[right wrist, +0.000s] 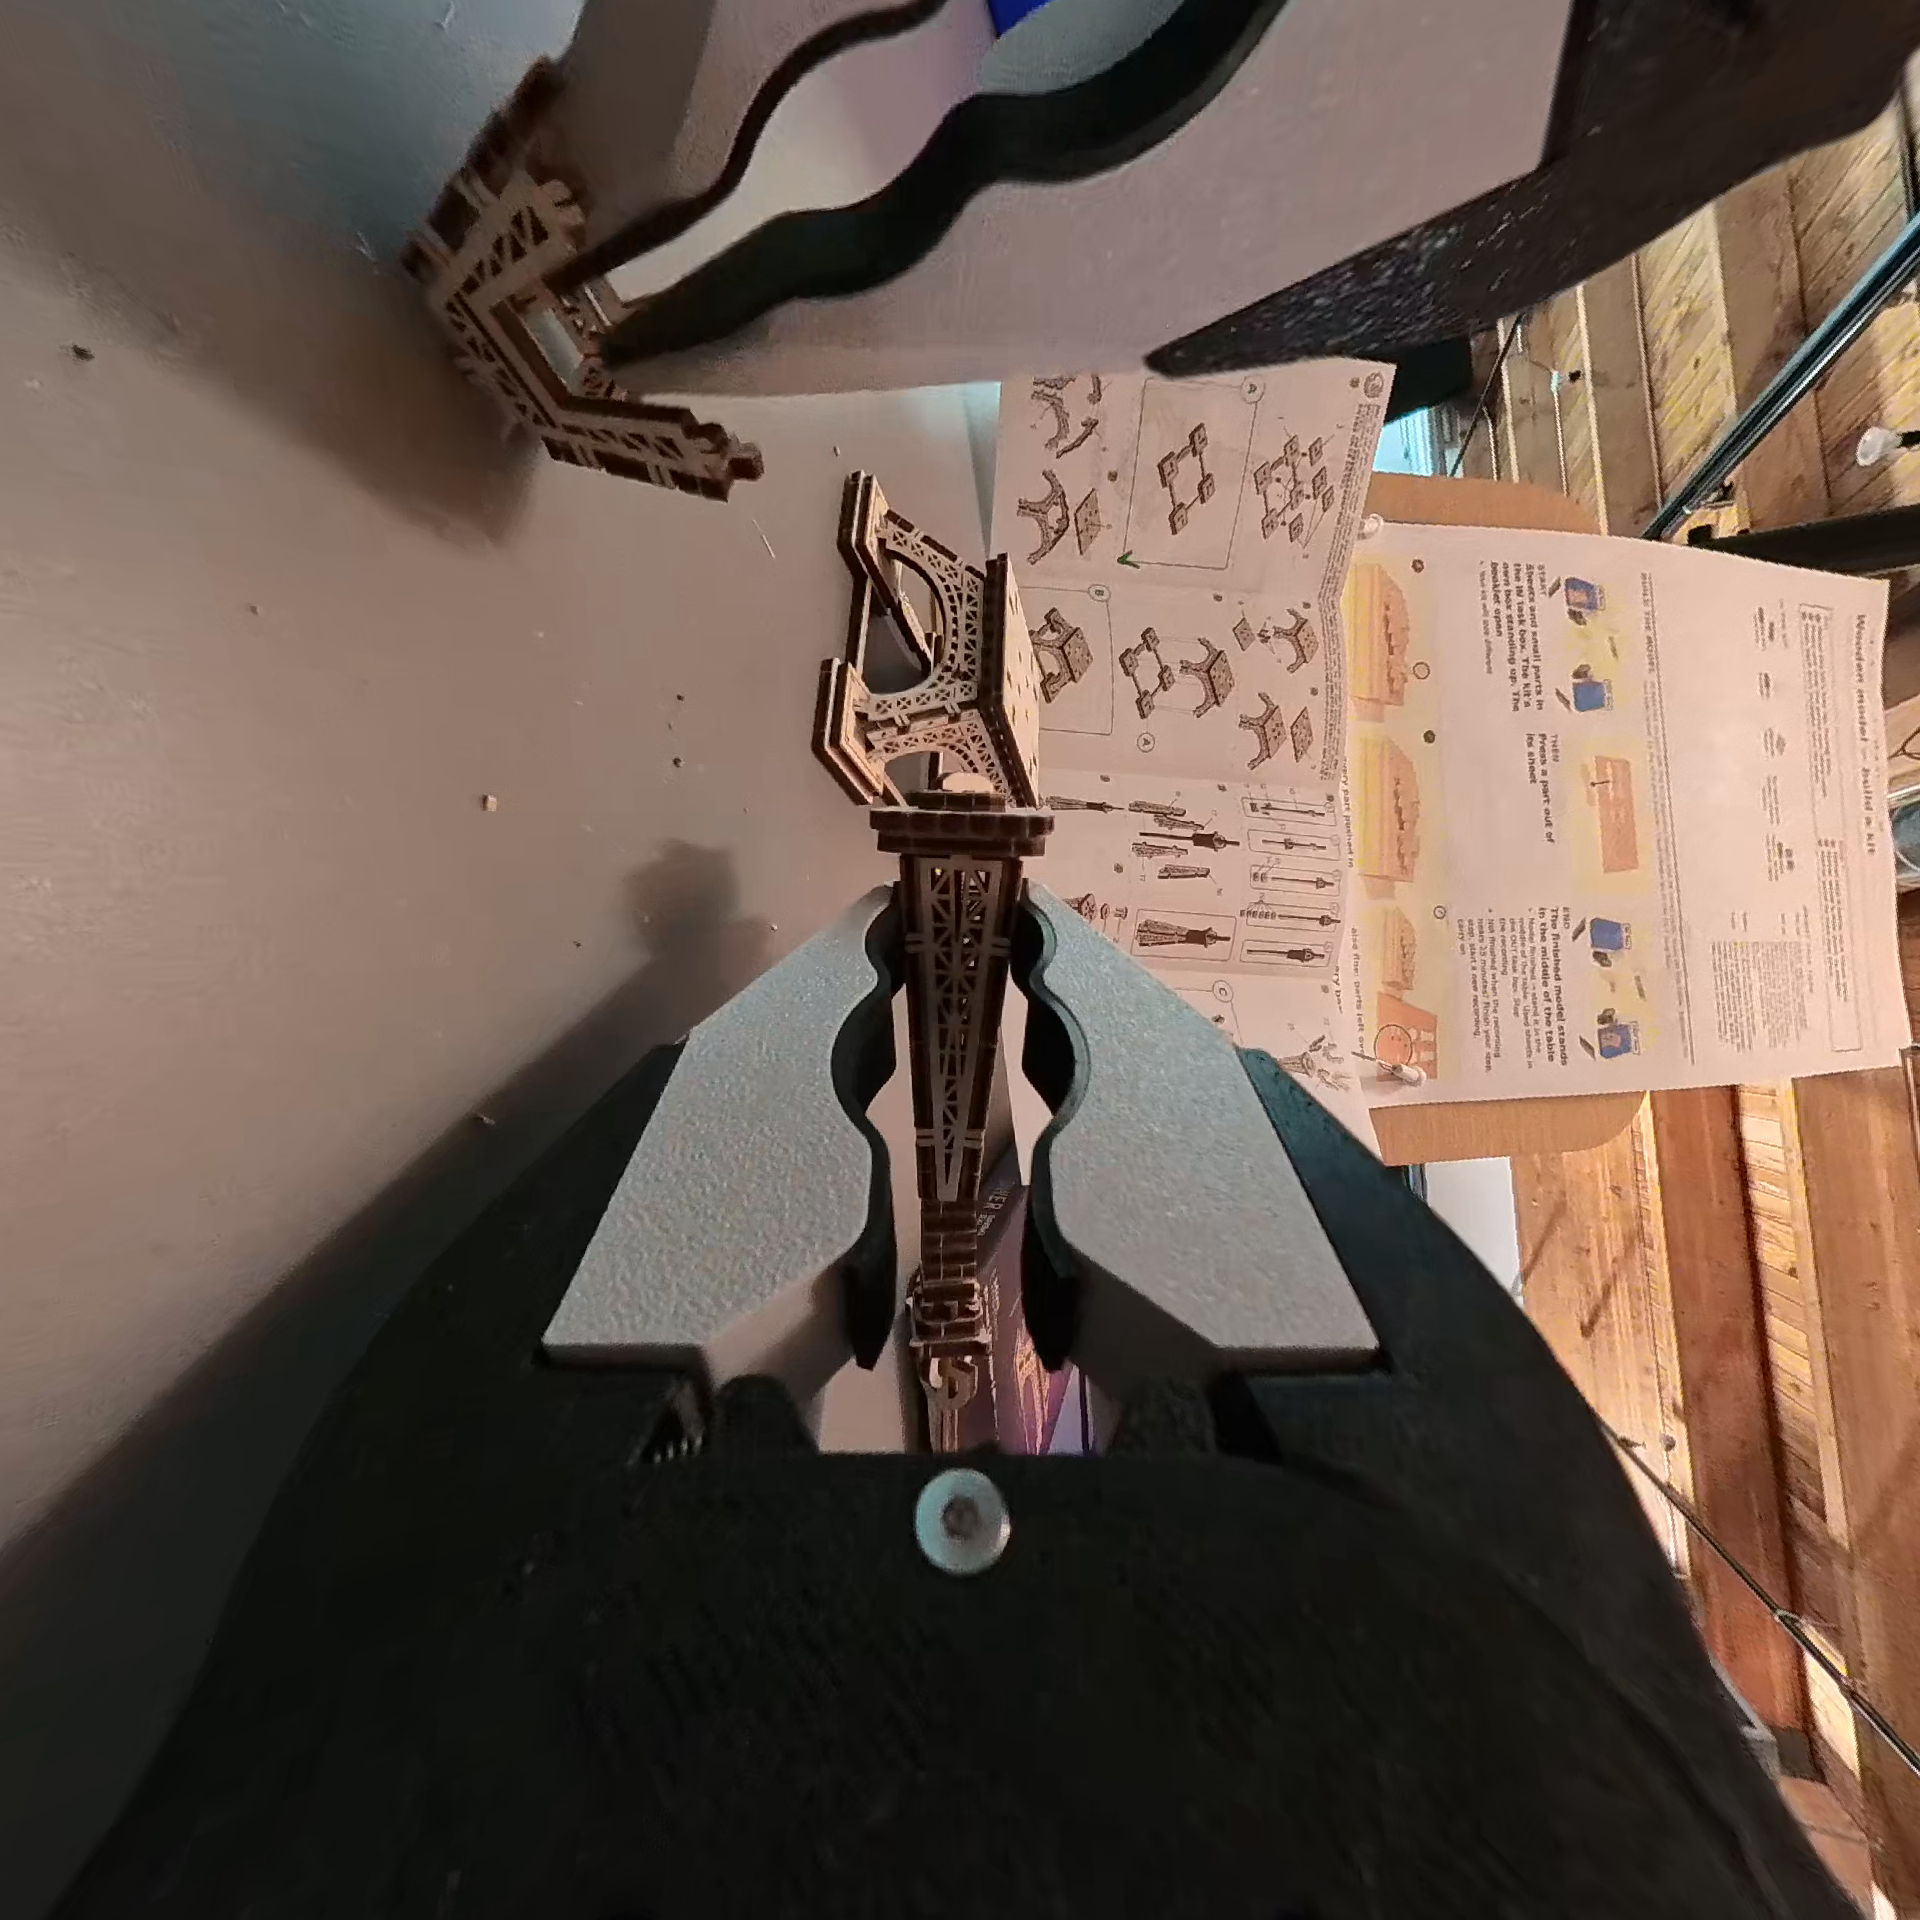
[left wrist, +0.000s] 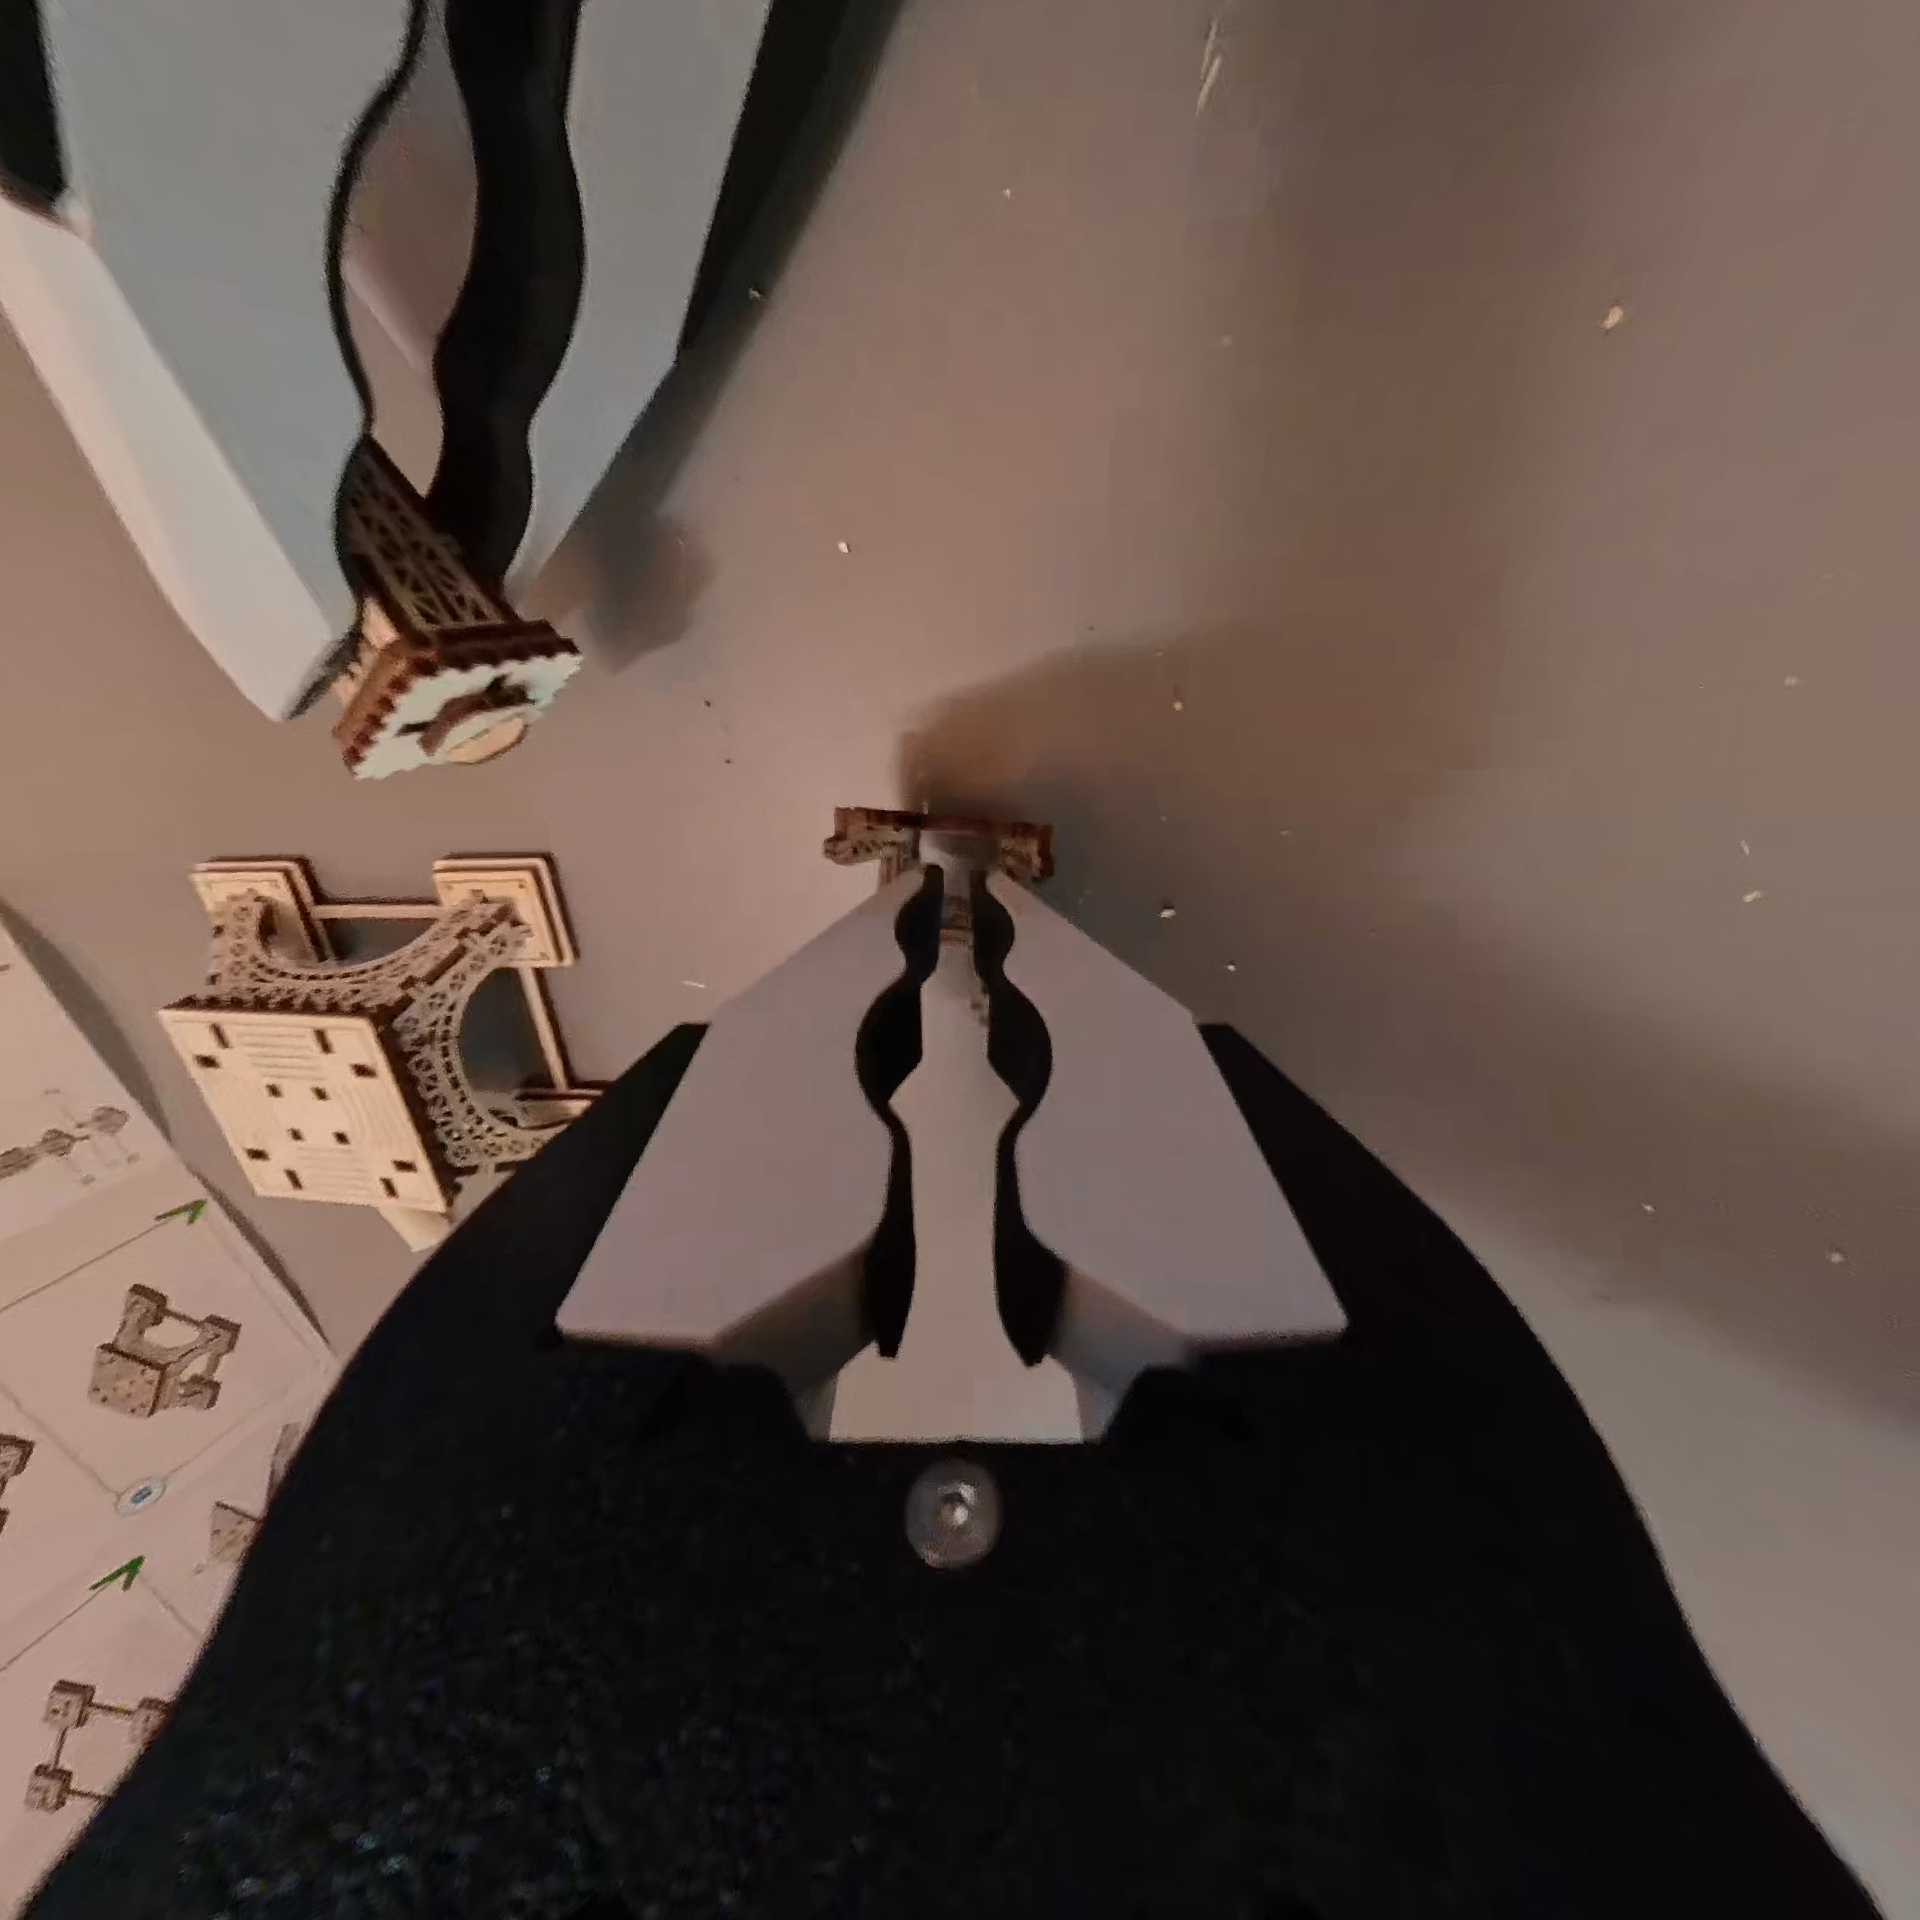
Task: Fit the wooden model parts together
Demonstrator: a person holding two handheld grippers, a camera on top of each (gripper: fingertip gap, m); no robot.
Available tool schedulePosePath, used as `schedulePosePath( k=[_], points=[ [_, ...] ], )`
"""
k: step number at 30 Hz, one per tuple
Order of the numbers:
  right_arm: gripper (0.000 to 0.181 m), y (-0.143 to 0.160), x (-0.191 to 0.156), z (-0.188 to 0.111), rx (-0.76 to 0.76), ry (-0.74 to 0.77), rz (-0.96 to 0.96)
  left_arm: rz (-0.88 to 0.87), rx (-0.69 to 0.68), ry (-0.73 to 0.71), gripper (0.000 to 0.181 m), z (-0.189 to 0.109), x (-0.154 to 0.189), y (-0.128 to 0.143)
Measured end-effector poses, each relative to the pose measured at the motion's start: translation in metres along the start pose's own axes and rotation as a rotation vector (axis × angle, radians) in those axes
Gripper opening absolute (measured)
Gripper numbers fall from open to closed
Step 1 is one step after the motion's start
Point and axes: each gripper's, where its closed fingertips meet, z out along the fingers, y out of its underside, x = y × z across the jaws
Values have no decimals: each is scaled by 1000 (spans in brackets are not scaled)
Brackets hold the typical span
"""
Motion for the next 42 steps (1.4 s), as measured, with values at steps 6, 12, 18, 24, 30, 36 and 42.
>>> schedulePosePath(
  k=[6,12,18,24,30,36,42],
  points=[
    [17,-1,0,0,4,0,-7,-24,-67,39,0,10,1,3],
    [17,-1,-1,0,3,0,-18,-151,25,69,0,10,1,0],
    [17,2,3,-1,-7,14,-3,-523,518,101,0,-4,-14,-15],
    [17,2,0,1,-13,3,-6,-394,370,-23,0,6,-5,-3],
    [17,3,0,1,-17,2,-9,-368,237,-112,0,10,-14,-5],
    [17,7,4,1,-27,10,9,-496,532,-220,0,9,-31,-13],
    [17,7,3,2,-31,7,28,-547,756,-327,0,-9,-43,-23]
  ],
)
